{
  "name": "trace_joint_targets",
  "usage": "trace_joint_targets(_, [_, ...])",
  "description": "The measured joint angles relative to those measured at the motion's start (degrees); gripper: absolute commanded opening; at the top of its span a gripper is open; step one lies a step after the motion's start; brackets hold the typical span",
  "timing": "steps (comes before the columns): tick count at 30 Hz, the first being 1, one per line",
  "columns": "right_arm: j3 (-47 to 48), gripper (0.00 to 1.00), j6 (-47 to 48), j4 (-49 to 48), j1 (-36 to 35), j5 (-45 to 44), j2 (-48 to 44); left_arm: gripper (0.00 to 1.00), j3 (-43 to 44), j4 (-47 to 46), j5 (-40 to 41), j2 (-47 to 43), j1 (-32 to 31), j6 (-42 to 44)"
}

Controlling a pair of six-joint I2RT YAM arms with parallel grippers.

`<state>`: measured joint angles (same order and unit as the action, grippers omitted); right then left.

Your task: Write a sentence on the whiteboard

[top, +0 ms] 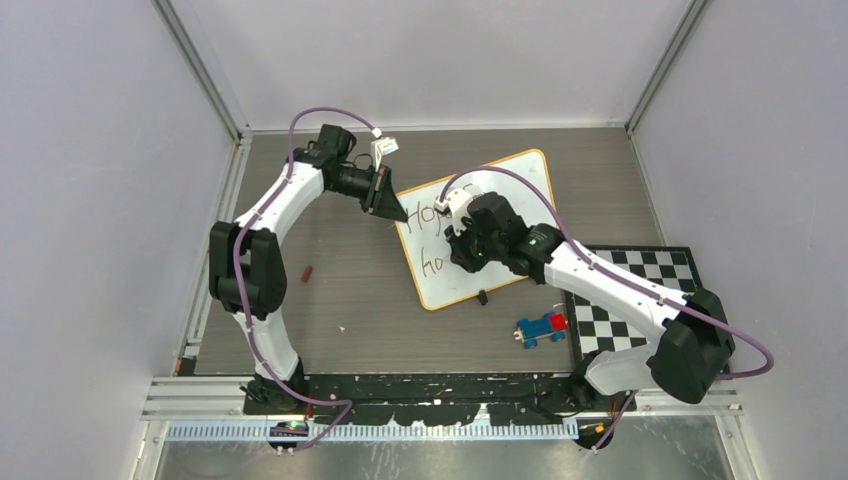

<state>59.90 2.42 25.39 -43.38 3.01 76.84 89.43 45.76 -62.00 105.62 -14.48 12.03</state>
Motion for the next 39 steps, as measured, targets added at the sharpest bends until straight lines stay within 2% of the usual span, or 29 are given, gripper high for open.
trace_joint_targets(30, [-0.8,0.00,1.3,3.5,0.4,1.4,0.0,0.00,0.0,0.1,0.0,0.0,0.0,0.0])
trace_joint_targets(39, [0.9,0.00,1.8,4.4,0.8,1.3,-3.2,0.00,0.0,0.1,-0.1,0.0,0.0,0.0])
